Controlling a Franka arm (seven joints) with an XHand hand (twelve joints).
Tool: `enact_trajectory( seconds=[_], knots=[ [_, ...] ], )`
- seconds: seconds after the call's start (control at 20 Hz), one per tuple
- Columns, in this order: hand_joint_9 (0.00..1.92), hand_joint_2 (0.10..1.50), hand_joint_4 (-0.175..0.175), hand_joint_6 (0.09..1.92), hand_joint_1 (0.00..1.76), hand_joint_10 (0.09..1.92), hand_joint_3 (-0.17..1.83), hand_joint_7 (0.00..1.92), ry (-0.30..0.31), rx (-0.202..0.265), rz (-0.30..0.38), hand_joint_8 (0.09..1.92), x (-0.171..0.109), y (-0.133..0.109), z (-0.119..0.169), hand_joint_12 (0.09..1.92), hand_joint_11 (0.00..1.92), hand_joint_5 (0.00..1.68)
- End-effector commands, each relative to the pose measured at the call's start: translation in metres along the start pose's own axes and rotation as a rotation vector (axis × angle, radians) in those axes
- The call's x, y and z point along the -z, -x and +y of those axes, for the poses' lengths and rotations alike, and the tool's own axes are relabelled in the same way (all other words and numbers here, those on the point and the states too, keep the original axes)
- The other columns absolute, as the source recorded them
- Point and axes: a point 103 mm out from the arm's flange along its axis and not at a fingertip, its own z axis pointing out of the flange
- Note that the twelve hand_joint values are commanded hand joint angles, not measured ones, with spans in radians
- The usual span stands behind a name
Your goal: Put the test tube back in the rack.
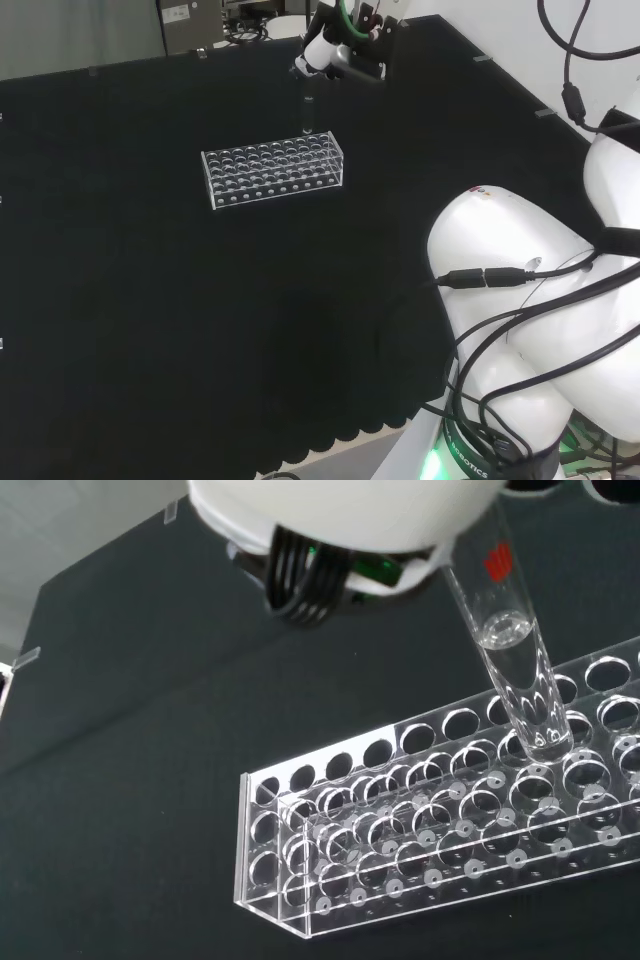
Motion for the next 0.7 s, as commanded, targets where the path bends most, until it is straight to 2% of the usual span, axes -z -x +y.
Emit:
enact_trajectory(
  seconds=[0.05, 0.3, 0.7],
  knots=[
    [1.69, 0.63, -0.175, 0.35, 1.24, 0.34, 0.62, 1.8, -0.003, -0.014, -0.012, 0.41, -0.006, 0.003, 0.01, 0.87, 1.29, 1.43],
    [1.69, 0.63, -0.175, 0.34, 1.24, 0.34, 0.62, 1.8, -0.007, -0.011, -0.027, 0.41, -0.019, 0.011, 0.025, 0.87, 1.29, 1.43],
    [1.69, 0.63, -0.175, 0.34, 1.24, 0.34, 0.62, 1.81, -0.01, -0.026, -0.027, 0.41, -0.027, 0.01, 0.033, 0.87, 1.29, 1.43]
  ],
)
